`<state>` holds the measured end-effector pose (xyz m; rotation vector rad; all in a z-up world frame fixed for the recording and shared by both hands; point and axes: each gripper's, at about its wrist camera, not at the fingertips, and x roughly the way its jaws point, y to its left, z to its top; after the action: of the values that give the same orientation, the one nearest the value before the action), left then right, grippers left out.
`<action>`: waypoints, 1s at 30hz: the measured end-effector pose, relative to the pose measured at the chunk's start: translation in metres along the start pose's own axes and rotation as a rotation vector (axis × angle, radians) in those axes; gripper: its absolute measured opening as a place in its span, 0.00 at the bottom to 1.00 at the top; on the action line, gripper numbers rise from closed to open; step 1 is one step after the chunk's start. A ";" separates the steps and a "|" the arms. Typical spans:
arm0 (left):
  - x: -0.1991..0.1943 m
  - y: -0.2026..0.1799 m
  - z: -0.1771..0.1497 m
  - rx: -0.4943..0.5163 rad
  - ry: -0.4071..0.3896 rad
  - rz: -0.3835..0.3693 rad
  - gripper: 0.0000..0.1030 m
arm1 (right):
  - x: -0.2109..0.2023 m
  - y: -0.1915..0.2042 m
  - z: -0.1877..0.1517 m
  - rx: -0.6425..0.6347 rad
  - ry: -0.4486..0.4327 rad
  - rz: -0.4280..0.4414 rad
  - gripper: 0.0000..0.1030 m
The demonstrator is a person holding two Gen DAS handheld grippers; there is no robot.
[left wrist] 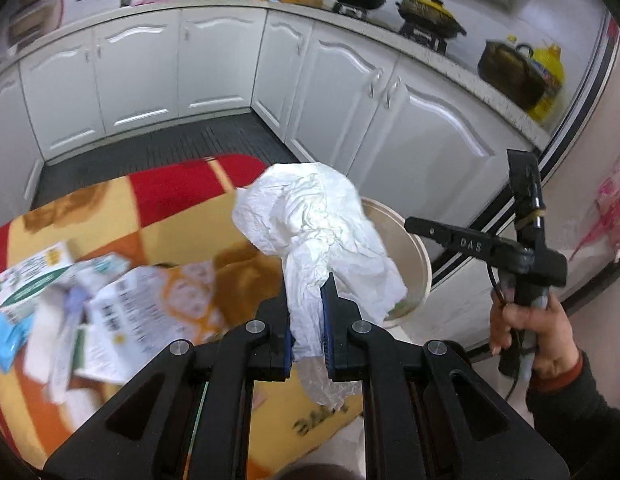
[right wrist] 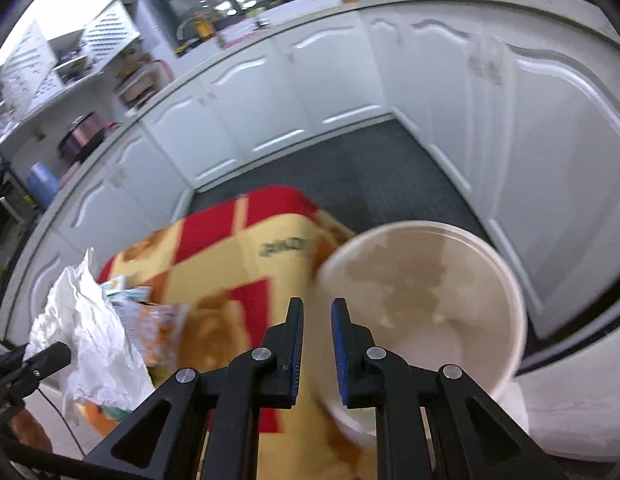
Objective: Collect trash
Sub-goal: 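Carry tissue and bag to the beige bin and open both grippers, then return both tools to the table and grasp the white paper towel with left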
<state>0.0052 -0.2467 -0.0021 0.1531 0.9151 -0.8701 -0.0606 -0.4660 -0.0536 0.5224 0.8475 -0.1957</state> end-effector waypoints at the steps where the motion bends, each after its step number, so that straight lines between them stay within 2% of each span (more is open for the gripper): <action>1: 0.011 -0.006 0.002 -0.001 0.014 -0.006 0.09 | 0.003 -0.008 -0.001 0.014 0.004 -0.007 0.13; 4: 0.037 -0.018 0.008 -0.001 0.046 -0.013 0.09 | 0.007 -0.036 -0.007 0.085 0.025 -0.007 0.13; 8: 0.071 -0.031 0.013 -0.007 0.089 0.003 0.09 | 0.008 -0.055 -0.014 0.117 0.057 -0.019 0.13; 9: 0.077 -0.034 0.014 -0.012 0.094 -0.003 0.10 | 0.008 -0.059 -0.016 0.130 0.066 -0.023 0.16; 10: 0.083 -0.036 0.015 -0.013 0.097 -0.010 0.11 | 0.008 -0.064 -0.018 0.145 0.076 -0.024 0.24; 11: 0.088 -0.039 0.015 -0.015 0.099 -0.011 0.20 | 0.007 -0.067 -0.021 0.157 0.079 -0.024 0.30; 12: 0.091 -0.042 0.016 -0.018 0.099 -0.012 0.28 | 0.006 -0.070 -0.023 0.168 0.076 -0.020 0.43; 13: 0.096 -0.044 0.017 -0.026 0.096 -0.019 0.48 | 0.005 -0.074 -0.025 0.177 0.067 -0.017 0.46; 14: 0.100 -0.046 0.016 -0.039 0.092 -0.030 0.61 | 0.004 -0.077 -0.027 0.181 0.065 -0.025 0.46; 16: 0.107 -0.047 0.016 -0.073 0.091 -0.062 0.61 | 0.001 -0.080 -0.029 0.186 0.067 -0.041 0.46; 19: 0.114 -0.048 0.013 -0.081 0.117 -0.063 0.61 | -0.001 -0.086 -0.030 0.211 0.070 -0.039 0.46; 23: 0.110 -0.050 0.011 -0.059 0.117 -0.029 0.61 | -0.002 -0.083 -0.031 0.206 0.071 -0.040 0.46; 30: 0.085 -0.040 0.006 -0.045 0.057 0.047 0.61 | 0.011 -0.062 -0.034 0.162 0.099 -0.018 0.47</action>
<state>0.0060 -0.3266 -0.0524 0.1602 0.9798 -0.8039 -0.0981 -0.5011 -0.1028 0.6806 0.9374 -0.2577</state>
